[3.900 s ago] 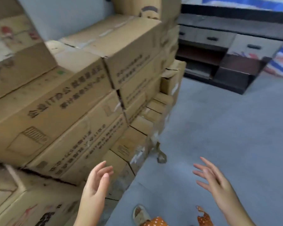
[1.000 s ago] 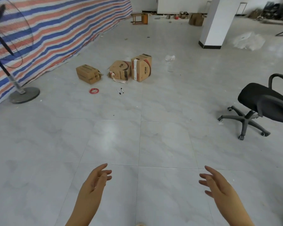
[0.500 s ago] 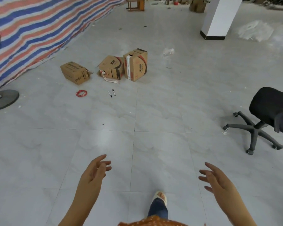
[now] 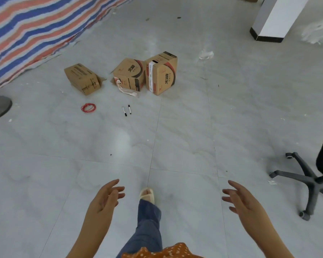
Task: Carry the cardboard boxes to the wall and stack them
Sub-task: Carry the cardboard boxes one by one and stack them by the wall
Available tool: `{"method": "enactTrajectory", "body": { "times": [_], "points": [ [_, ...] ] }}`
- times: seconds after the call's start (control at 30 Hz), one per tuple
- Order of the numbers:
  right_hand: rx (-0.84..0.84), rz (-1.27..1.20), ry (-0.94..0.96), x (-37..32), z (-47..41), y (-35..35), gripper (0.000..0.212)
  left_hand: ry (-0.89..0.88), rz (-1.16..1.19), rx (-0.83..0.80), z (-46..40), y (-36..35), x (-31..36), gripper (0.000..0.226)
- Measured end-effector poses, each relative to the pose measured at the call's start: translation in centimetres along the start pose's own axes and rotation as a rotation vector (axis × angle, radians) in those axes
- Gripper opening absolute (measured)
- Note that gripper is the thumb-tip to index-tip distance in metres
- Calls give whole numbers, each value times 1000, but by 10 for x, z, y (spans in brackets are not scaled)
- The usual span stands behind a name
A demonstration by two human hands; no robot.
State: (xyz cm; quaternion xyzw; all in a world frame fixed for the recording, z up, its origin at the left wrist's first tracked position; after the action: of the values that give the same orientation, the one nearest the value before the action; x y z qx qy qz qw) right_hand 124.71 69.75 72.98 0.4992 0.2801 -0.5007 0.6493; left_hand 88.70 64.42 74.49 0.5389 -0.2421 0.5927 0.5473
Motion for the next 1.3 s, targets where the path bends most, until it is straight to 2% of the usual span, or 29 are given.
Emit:
{"method": "enactTrajectory", "body": {
  "times": [0.13, 0.37, 0.5, 0.77, 1.07, 1.3],
  "points": [
    [38, -1, -5, -36, -87, -18, 27, 0, -13, -7, -100, -10, 29, 28],
    [107, -99, 54, -143, -230, -37, 28, -106, -9, -26, -273, -13, 135, 25],
    [89, -72, 63, -176, -300, -45, 33, -110, -20, -39, -350, -29, 168, 26],
    [53, -53, -23, -204, -465, -40, 36, -53, -42, -2, -493, -90, 208, 26],
    [20, -98, 58, -309, -698, 1, 29, -50, -34, 38, -656, -178, 292, 21],
    [-66, -60, 38, -362, -839, -31, 25, 36, -31, 105, -768, -197, 326, 45]
  ]
}}
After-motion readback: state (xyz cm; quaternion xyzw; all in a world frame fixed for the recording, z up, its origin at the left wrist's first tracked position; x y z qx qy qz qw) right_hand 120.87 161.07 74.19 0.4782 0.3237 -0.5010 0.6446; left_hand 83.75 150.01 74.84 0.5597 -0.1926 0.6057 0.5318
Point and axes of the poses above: each hand's wrist, its own z-axis away from the middle knuckle, its own y-axis out of the back of the hand, x = y × z, the point moved 7 cm from there along -z, towards the middle knuckle, and after that the axes turned 3 degrees about -z, right-handed, at the moved point
